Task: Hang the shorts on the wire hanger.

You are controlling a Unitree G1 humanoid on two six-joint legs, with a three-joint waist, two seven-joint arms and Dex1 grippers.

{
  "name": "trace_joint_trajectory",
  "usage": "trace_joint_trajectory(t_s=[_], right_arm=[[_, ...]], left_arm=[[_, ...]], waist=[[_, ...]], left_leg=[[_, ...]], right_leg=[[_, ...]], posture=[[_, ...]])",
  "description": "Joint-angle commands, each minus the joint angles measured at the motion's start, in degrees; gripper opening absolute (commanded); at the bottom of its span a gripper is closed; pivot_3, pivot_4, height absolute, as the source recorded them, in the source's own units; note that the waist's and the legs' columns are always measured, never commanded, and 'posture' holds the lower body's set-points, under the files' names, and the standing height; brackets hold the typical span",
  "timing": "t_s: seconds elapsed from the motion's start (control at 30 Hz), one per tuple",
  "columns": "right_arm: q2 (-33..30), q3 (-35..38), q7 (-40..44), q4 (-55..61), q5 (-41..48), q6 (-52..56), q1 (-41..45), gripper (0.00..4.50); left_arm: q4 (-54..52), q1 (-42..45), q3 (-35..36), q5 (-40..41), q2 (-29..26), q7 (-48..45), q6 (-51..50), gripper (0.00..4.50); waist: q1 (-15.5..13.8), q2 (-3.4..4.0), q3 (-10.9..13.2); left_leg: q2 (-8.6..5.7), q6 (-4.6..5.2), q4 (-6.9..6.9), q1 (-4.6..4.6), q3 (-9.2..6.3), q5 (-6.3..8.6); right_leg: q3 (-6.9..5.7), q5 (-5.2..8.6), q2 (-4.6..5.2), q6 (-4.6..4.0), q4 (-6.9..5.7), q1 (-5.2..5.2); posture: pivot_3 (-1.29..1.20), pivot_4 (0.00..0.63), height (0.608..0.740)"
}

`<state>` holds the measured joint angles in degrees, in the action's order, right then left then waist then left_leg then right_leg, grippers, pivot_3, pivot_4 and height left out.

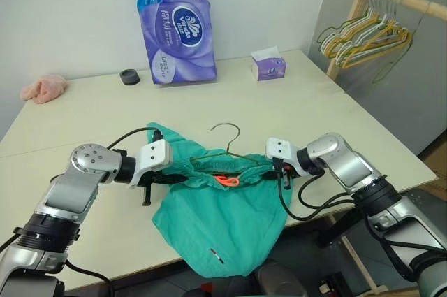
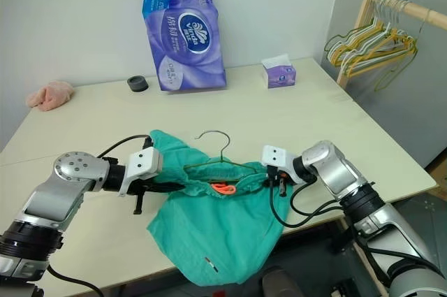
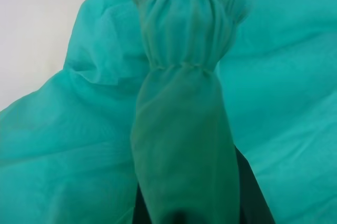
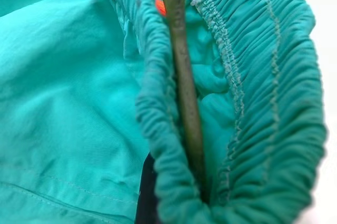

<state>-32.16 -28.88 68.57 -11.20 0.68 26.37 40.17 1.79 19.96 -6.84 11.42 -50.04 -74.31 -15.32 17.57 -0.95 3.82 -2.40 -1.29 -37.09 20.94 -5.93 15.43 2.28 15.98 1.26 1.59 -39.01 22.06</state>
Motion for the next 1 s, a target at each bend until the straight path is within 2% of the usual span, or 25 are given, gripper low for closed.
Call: trace_joint_trajectory(t_s=[0.03, 0.13, 0.37, 0.63, 1.0], right_arm=[[0.5, 2.5, 0.4, 4.2, 1.2, 0.5, 1.6, 0.00], [-0.8, 3.5, 1.1, 6.2, 1.9, 1.4, 1.1, 0.00], [-4.5, 6.2, 2.1, 9.6, 2.8, 2.9, -0.2, 0.00], [-8.6, 8.2, 4.5, 14.5, 5.5, 5.2, -1.1, 0.00], [-11.6, 10.2, 5.3, 19.4, 9.9, 10.9, -2.9, 0.00]], left_arm=[[-0.5, 2.5, 2.3, 3.7, 2.8, 1.7, -2.5, 0.59], [0.4, 3.1, 4.2, 5.2, 2.8, 1.2, -4.1, 1.33], [3.4, 3.5, 6.7, 7.4, -1.0, -2.6, -5.3, 3.45], [10.9, 8.5, 5.2, 4.2, -1.0, -2.3, -0.8, 3.45], [14.3, 9.7, 3.4, 1.6, -0.5, -3.9, 4.2, 3.45]], waist=[[-0.1, 0.00, 0.0], [0.1, -0.02, 0.0], [0.1, -0.01, 0.0], [0.0, -0.02, 0.0], [0.5, -0.01, 0.0]], left_leg=[[-0.01, 0.00, 0.00, 0.00, 0.00, 0.00], [0.00, 0.00, 0.00, 0.01, -0.03, 0.00], [0.01, 0.00, 0.02, 0.00, -0.06, 0.00], [-0.01, -0.01, -0.03, 0.03, -0.05, 0.00], [0.00, -0.01, 0.01, 0.02, -0.05, 0.00]], right_leg=[[-0.01, 0.00, 0.01, 0.00, 0.00, 0.00], [-0.04, 0.00, 0.00, 0.00, 0.00, 0.00], [-0.05, 0.00, 0.00, 0.01, 0.00, 0.01], [-0.06, 0.00, 0.01, 0.01, 0.02, -0.01], [-0.04, 0.01, 0.01, 0.01, 0.02, 0.02]], posture=[[-0.30, 0.021, 0.740], [-0.31, 0.020, 0.740], [-0.31, 0.022, 0.740], [-0.33, 0.021, 0.740], [-0.35, 0.021, 0.740]])
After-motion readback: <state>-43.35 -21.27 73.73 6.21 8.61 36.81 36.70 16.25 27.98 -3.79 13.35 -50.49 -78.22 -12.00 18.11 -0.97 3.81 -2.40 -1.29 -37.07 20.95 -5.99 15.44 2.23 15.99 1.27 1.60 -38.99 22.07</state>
